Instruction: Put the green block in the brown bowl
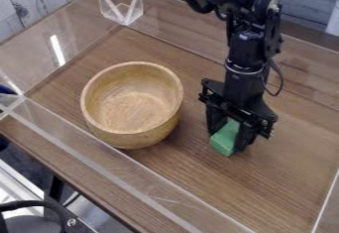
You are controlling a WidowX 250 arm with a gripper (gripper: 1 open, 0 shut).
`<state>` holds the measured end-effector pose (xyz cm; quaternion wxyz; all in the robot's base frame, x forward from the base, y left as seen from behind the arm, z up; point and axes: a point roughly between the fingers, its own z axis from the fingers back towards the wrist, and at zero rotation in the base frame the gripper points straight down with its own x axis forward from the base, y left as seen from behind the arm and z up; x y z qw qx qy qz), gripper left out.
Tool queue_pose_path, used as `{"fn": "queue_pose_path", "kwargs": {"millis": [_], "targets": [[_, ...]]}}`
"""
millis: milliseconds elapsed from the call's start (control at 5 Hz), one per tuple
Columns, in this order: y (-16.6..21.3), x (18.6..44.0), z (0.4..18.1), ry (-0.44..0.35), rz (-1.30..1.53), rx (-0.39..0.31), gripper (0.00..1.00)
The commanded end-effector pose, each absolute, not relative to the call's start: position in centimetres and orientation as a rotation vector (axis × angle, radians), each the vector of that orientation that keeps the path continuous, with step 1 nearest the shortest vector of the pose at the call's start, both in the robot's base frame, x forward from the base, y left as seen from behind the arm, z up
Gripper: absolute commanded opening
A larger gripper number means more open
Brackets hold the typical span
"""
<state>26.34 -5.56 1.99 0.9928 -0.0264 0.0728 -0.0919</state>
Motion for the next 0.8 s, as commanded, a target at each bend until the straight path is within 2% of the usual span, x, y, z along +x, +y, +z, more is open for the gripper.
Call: {"fn": "queue_pose_path", "kwargs": {"millis": [0, 400, 600], "targets": [[-5.6, 26.6, 2.4, 0.132, -0.184, -0.057, 0.00], [-5.0, 26.5, 5.2, 0.094, -0.190, -0.081, 0.00], [-4.0, 26.5, 8.0, 0.047, -0.180, -0.091, 0.00]]}}
